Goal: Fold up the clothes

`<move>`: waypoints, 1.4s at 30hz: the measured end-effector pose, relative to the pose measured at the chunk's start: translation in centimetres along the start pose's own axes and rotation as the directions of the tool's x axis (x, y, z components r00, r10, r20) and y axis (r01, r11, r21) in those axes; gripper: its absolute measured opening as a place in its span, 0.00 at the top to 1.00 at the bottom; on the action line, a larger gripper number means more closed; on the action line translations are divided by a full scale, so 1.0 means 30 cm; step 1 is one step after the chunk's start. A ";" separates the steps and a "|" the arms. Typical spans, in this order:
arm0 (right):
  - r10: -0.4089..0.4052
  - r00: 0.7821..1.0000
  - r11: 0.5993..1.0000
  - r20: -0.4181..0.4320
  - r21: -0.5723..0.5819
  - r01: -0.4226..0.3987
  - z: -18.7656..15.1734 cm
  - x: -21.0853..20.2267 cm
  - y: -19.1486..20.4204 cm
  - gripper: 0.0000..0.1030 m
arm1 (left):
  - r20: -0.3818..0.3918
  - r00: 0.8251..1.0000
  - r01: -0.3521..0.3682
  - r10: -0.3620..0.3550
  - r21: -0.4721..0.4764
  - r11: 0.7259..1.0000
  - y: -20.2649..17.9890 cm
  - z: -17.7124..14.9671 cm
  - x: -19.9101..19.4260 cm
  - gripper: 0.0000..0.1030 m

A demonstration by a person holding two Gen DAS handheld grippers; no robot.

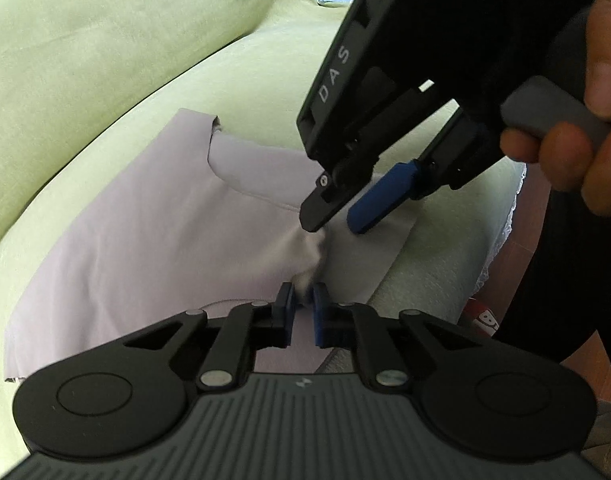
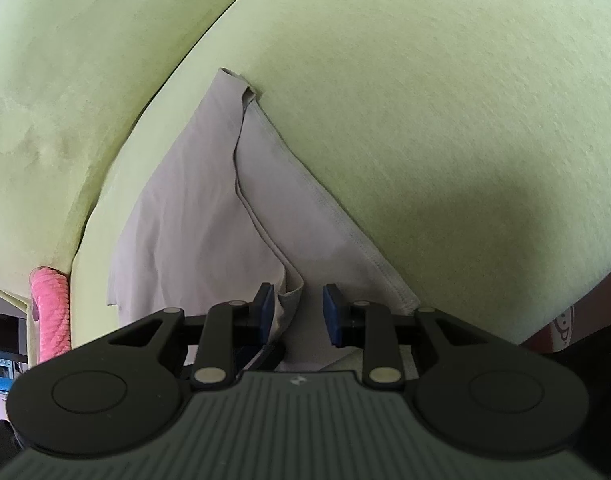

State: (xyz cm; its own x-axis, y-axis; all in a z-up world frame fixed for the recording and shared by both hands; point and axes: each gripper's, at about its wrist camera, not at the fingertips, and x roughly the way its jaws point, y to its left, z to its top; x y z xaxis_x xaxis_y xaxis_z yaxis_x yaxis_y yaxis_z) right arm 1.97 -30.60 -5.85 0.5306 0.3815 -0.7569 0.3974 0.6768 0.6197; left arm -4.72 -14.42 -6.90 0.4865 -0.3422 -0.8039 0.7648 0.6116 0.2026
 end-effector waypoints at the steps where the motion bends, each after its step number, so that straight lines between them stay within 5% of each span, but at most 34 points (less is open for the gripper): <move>1: -0.002 1.000 1.000 -0.001 -0.012 0.002 -0.001 0.003 0.006 0.81 | 0.001 1.000 -0.001 0.001 0.000 1.000 -0.001 -0.002 -0.003 0.91; 7: -0.037 0.999 0.995 0.008 -0.095 0.037 -0.012 0.026 0.045 0.98 | 0.010 1.000 0.004 -0.004 0.012 1.000 -0.013 -0.020 -0.041 0.94; 9: -0.033 0.999 0.993 0.013 -0.110 0.034 -0.017 0.017 0.052 0.99 | 0.012 1.000 0.022 -0.022 0.010 1.000 -0.009 -0.027 -0.060 1.00; 35: -0.075 0.997 0.992 -0.024 -0.106 0.072 -0.047 -0.033 0.039 0.99 | -0.064 0.995 0.081 -0.077 0.071 0.994 -0.099 -0.100 -0.276 1.00; 38: -0.102 0.994 0.985 -0.036 -0.146 0.096 -0.052 -0.016 0.049 0.85 | -0.067 0.994 0.093 -0.090 0.044 0.995 -0.101 -0.107 -0.313 0.97; 40: -0.122 0.992 0.981 -0.015 -0.151 0.118 -0.051 -0.042 0.067 0.50 | -0.047 0.991 0.126 -0.126 0.000 0.992 -0.079 -0.116 -0.379 0.94; 42: -0.157 0.985 0.967 0.073 -0.190 0.168 -0.050 -0.097 0.098 0.49 | -0.035 0.995 0.095 -0.097 -0.051 0.994 -0.038 -0.166 -0.485 0.88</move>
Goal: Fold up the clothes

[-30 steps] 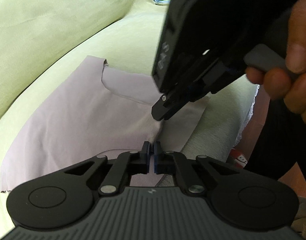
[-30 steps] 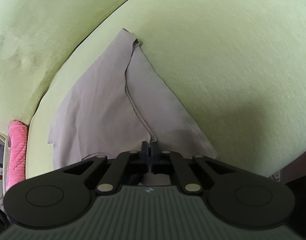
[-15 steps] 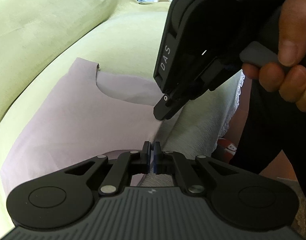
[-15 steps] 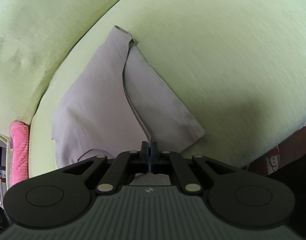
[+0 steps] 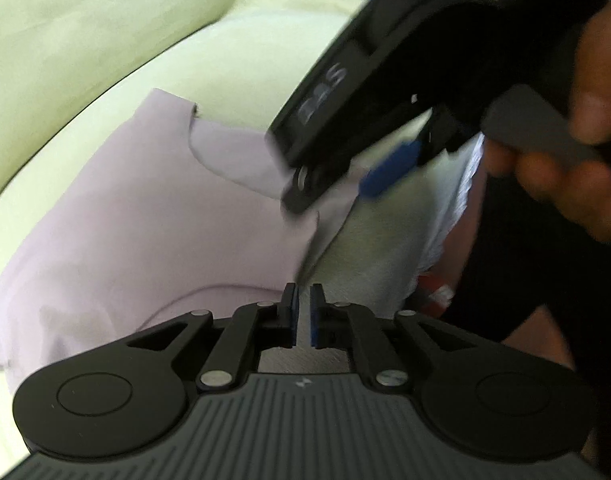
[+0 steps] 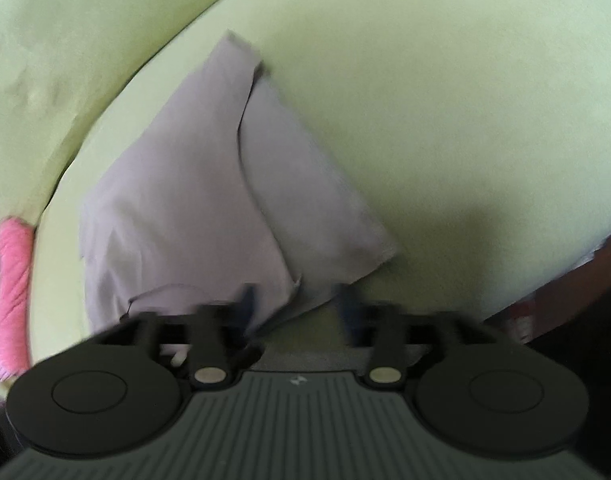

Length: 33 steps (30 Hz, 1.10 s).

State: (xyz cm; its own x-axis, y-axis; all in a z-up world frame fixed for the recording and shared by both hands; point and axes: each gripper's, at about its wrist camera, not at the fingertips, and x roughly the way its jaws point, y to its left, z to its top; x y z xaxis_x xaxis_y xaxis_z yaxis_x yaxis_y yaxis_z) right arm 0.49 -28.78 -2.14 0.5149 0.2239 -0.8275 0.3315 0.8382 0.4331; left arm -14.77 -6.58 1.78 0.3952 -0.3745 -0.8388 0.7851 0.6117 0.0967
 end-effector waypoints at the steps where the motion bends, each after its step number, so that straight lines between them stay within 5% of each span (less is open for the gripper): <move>1: 0.017 1.000 1.000 0.025 -0.009 -0.017 0.005 -0.024 0.009 0.50 | 0.003 1.000 -0.013 0.013 -0.017 1.000 0.016 -0.014 -0.028 0.88; 3: 0.135 0.990 0.991 0.035 0.005 -0.135 0.013 -0.054 0.023 0.56 | 0.002 0.998 -0.057 0.058 -0.160 0.985 0.114 -0.095 -0.128 0.88; 6: 0.299 0.954 0.954 -0.008 0.002 -0.299 -0.013 -0.037 0.101 0.66 | -0.023 0.993 -0.116 0.115 -0.381 0.917 0.289 -0.216 -0.230 0.88; 9: 0.363 0.925 0.931 -0.110 0.007 -0.364 -0.084 0.052 0.216 0.66 | -0.057 0.984 -0.177 0.171 -0.465 0.867 0.421 -0.281 -0.276 0.88; 13: 0.389 0.898 0.920 -0.204 0.035 -0.391 -0.181 0.168 0.340 0.75 | -0.024 0.989 -0.137 0.145 -0.507 0.851 0.456 -0.265 -0.220 0.86; 20: 0.395 0.901 0.919 -0.179 0.087 -0.385 -0.208 0.230 0.407 0.83 | -0.014 0.997 -0.068 0.073 -0.566 0.822 0.622 -0.148 -0.030 0.86; 22: 0.397 0.898 0.918 -0.191 0.108 -0.383 -0.215 0.233 0.395 0.83 | -0.006 0.998 -0.052 0.060 -0.596 0.801 0.657 -0.148 0.018 0.86; 24: 0.394 0.897 0.919 -0.199 0.112 -0.379 -0.227 0.236 0.376 0.83 | -0.007 0.999 -0.033 0.038 -0.653 0.756 0.686 -0.178 0.025 0.72; 27: 0.393 0.896 0.919 -0.208 0.124 -0.375 -0.229 0.252 0.374 0.83 | 0.007 1.000 0.002 0.004 -0.720 0.694 0.730 -0.202 0.073 0.68; 33: 0.384 0.896 0.923 -0.223 0.136 -0.361 -0.236 0.264 0.364 0.82 | 0.025 0.999 0.042 -0.036 -0.769 0.638 0.766 -0.213 0.126 0.68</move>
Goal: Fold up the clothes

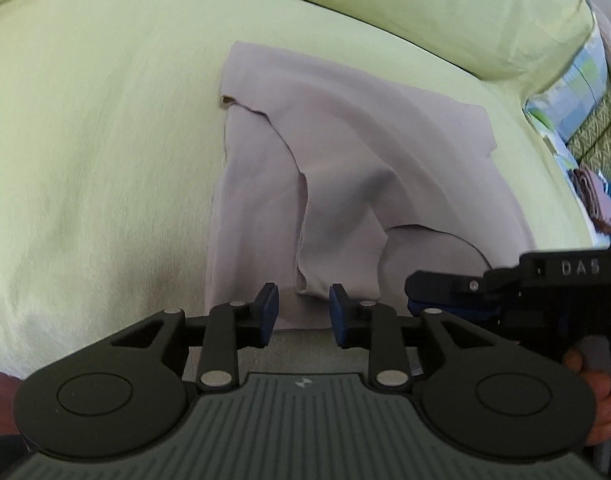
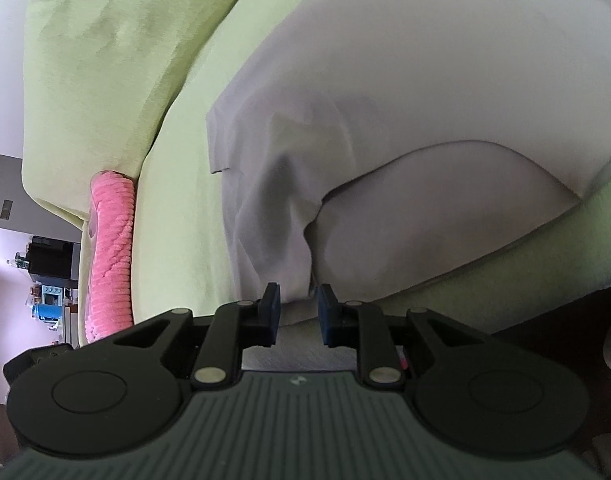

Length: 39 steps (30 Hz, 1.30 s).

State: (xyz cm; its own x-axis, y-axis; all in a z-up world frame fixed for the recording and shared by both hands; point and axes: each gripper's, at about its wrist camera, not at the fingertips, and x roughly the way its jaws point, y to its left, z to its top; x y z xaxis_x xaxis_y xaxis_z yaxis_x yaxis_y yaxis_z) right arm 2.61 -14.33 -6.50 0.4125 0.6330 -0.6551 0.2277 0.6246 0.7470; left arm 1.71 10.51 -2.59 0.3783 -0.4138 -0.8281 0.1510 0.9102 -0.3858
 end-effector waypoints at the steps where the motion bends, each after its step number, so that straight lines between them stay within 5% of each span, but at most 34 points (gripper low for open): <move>1: -0.002 1.000 1.000 -0.001 0.004 0.002 -0.001 -0.001 -0.003 0.82 | -0.007 1.000 0.007 -0.007 -0.008 1.000 0.000 0.004 0.008 0.68; 7: 0.003 1.000 1.000 0.000 0.030 -0.003 -0.008 -0.005 -0.017 0.81 | 0.008 0.999 0.043 -0.043 -0.068 0.997 0.017 0.016 0.022 0.77; 9: 0.009 1.000 0.999 0.002 0.053 -0.009 -0.002 0.002 -0.023 0.81 | 0.008 0.997 0.076 -0.076 -0.104 0.992 0.032 0.023 0.026 0.93; 12: 0.021 1.000 0.996 -0.003 0.090 -0.021 -0.004 0.015 -0.028 0.81 | 0.004 0.995 0.102 -0.103 -0.133 0.986 0.034 0.023 0.040 1.00; 27: 0.068 0.997 0.951 -0.024 0.303 -0.058 -0.013 0.110 -0.072 0.79 | 0.034 0.991 0.136 -0.132 -0.184 0.973 -0.001 0.038 0.032 1.00; 31: 0.068 0.998 0.954 -0.009 0.292 -0.063 -0.016 0.115 -0.068 0.97 | 0.032 0.992 0.128 -0.124 -0.182 0.975 0.000 0.045 0.042 1.00; 39: 0.043 0.999 0.975 -0.010 0.221 -0.040 -0.025 0.087 -0.026 0.99 | -0.008 0.994 0.110 -0.112 -0.156 0.982 -0.002 0.035 0.053 1.00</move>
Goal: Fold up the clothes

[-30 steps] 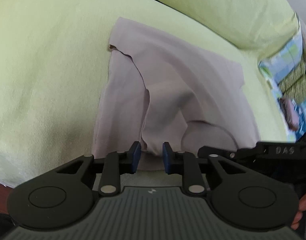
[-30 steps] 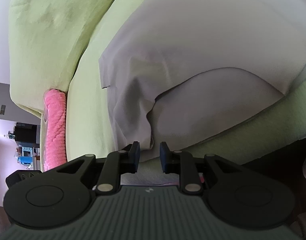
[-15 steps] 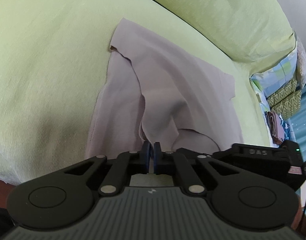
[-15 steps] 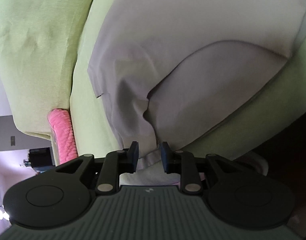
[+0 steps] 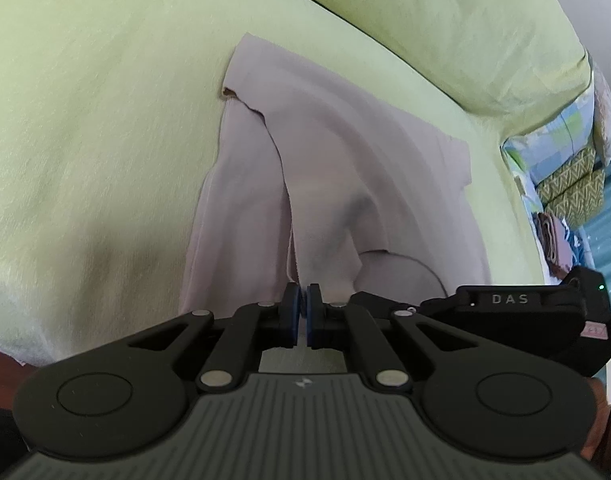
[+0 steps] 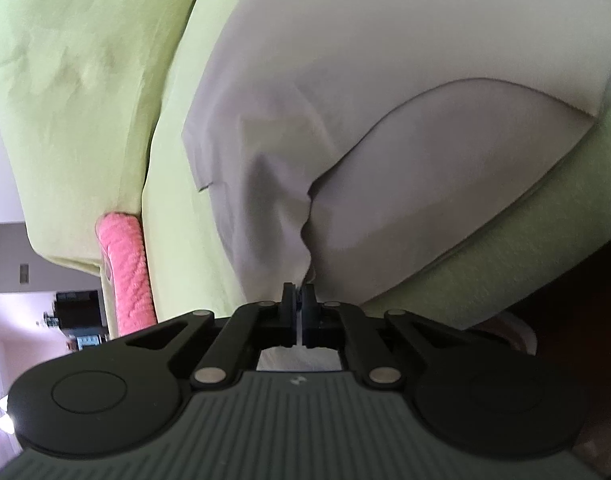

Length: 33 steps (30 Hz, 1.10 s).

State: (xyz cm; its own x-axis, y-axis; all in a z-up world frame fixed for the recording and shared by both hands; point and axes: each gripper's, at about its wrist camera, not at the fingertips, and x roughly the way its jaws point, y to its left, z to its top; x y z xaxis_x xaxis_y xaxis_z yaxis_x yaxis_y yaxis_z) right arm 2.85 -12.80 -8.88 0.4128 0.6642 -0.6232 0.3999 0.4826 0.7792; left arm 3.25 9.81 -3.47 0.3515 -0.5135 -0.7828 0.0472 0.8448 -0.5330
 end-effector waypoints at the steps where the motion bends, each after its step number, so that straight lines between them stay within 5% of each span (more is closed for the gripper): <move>1: -0.008 1.000 1.000 -0.006 -0.003 0.008 -0.004 0.001 0.004 0.99 | -0.004 1.000 -0.003 0.003 0.003 1.000 0.005 -0.002 0.001 1.00; 15: -0.072 0.997 0.996 -0.027 -0.050 0.071 -0.002 0.021 0.010 0.99 | -0.049 0.997 -0.064 0.067 0.076 0.995 0.036 -0.002 0.052 1.00; 17: -0.090 0.995 0.995 -0.041 -0.052 0.088 -0.003 0.030 0.017 0.93 | -0.057 0.995 -0.078 0.083 0.080 0.994 0.036 -0.004 0.047 0.99; 19: -0.086 0.992 0.996 -0.088 -0.028 0.083 0.005 0.037 0.026 0.67 | -0.067 0.992 -0.096 0.103 0.094 0.991 0.037 -0.006 0.027 0.98; 22: -0.135 0.989 0.986 -0.054 -0.105 0.129 0.015 -0.025 0.078 0.63 | -0.042 0.984 -0.162 0.171 0.161 0.974 0.000 -0.007 -0.035 0.98; 24: -0.160 0.985 0.941 0.059 -0.292 0.170 0.031 -0.105 0.149 0.70 | 0.002 0.979 -0.202 0.206 0.217 0.955 -0.045 0.024 -0.061 0.98; 27: -0.191 0.956 0.822 0.224 -0.496 0.280 0.070 -0.157 0.228 0.96 | 0.044 0.980 -0.199 0.195 0.258 0.945 -0.119 0.086 -0.009 0.98; 33: -0.181 0.931 0.654 0.317 -0.668 0.355 0.125 -0.082 0.263 0.98 | 0.076 0.981 -0.195 0.181 0.300 0.934 -0.227 0.116 0.154 0.96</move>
State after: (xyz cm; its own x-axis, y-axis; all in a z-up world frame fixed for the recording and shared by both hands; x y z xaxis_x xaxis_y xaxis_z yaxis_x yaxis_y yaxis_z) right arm 8.07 -12.77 -1.44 0.5713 0.3495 -0.7426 -0.1388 0.9329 0.3323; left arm 7.80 2.21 -2.35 0.4244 -0.3394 -0.8395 0.2562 0.9342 -0.2482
